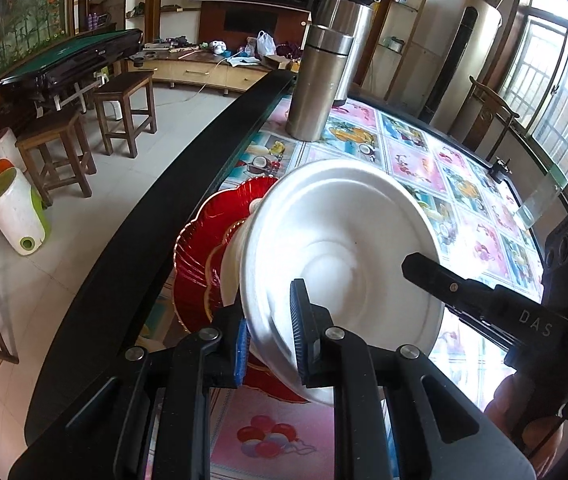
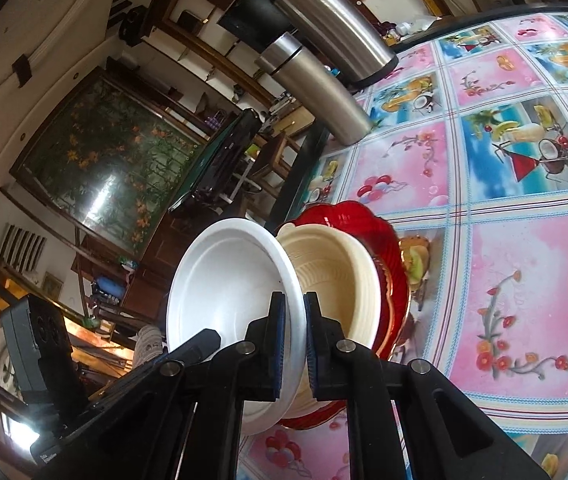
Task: Organize plates and bowls
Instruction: 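Lower the white bowl into the beige bowl on the stack with both tools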
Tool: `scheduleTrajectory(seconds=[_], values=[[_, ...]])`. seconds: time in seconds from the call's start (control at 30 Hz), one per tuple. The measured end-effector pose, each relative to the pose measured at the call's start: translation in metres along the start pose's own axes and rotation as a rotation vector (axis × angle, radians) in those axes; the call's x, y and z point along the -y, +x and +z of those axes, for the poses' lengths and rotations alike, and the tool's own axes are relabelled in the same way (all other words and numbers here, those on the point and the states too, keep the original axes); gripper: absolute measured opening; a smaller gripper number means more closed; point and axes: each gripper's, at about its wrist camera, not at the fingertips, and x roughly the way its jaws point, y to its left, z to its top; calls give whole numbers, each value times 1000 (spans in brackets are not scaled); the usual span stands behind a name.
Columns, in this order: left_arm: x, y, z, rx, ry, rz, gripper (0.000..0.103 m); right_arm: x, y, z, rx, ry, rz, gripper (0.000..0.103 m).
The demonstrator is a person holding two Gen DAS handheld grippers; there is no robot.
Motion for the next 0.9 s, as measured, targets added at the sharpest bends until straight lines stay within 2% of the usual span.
scheduleTrajectory(seconds=[0.33,0.9], values=[[5,19,1,-14,-17,44,15,5,4,1,35,-12,-21,12],[15,25,-3,24,33,146,15,5,18,1,36,-41,-50,12]])
